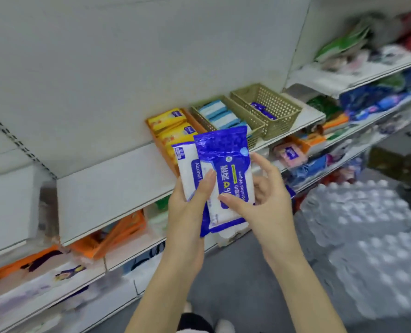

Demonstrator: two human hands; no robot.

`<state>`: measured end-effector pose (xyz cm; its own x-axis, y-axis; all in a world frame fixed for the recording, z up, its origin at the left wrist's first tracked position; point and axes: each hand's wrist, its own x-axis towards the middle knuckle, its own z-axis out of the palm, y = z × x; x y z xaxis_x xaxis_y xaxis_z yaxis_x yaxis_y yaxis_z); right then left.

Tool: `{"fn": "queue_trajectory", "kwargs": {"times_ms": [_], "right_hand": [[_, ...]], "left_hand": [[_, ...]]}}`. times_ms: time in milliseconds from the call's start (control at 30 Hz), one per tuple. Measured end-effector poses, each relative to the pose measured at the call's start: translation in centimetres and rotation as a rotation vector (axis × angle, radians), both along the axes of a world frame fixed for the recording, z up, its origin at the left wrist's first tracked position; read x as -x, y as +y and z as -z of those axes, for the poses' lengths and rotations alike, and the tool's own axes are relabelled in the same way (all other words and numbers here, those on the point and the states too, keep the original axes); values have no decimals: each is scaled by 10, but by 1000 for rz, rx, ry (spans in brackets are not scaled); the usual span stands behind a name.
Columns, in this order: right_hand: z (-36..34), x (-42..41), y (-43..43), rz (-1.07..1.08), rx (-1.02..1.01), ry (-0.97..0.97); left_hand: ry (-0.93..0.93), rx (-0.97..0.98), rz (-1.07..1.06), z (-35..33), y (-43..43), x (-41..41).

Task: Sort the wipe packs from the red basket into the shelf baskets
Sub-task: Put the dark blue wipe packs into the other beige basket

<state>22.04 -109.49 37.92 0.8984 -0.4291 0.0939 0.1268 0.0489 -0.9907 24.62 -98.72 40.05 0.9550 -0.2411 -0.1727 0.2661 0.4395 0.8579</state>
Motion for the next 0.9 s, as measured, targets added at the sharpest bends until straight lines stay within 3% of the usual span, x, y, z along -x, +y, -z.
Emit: {"fn": "queue_trajectory", "kwargs": {"times_ms": [233,367,467,633,900], "right_hand": [[16,-26,-62,122,-62,92],[12,-77,-98,58,-189,156],[7,-120,-120,-11,-100,229],[23,-173,-153,-3,-223,314],[49,-211,-226,229,-454,332]], "left_hand": [[55,-182,81,16,-57,-53],[48,-284,240,20,-71,-108],[64,-319,302,21,-81,-157],[188,-266,153,30,-101,-236],[189,-351,21,45,-133,-314]]}}
